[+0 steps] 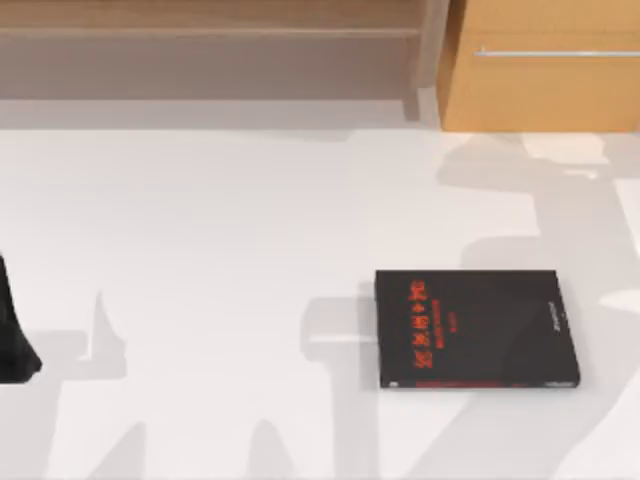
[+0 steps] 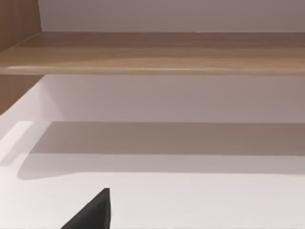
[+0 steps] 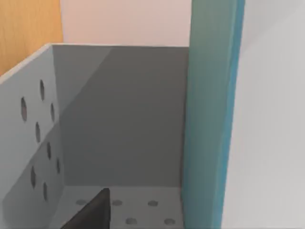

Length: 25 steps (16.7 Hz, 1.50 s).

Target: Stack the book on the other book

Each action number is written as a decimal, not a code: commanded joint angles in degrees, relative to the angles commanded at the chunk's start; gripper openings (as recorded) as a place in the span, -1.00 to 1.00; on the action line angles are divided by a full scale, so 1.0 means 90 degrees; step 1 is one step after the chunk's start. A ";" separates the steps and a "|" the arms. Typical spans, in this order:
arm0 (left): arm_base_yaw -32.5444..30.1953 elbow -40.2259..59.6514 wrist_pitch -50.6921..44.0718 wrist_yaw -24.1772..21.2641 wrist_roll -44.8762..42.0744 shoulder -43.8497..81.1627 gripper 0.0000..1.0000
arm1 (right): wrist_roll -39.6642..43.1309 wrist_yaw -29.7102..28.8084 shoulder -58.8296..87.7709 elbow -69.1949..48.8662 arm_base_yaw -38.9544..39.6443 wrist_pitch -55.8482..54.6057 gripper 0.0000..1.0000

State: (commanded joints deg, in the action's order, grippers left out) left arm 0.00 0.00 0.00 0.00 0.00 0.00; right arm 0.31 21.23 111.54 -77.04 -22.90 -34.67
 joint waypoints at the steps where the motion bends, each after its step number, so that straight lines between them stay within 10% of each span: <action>1: 0.0000 0.0000 0.0000 0.0000 0.0000 0.0000 1.00 | 0.0000 0.0023 0.0137 -0.0098 -0.0024 -0.0037 1.00; 20: 0.0000 0.0000 0.0000 0.0000 0.0000 0.0000 1.00 | 0.0005 -0.0122 0.0888 -0.1130 0.0111 0.0258 1.00; 25: 0.0000 0.0000 0.0000 0.0000 0.0000 0.0000 1.00 | 0.0005 -0.0122 0.0888 -0.1130 0.0111 0.0258 0.25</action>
State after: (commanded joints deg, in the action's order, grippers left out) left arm 0.00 0.00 0.00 0.00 0.00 0.00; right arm 0.35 20.13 119.53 -87.21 -21.90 -32.35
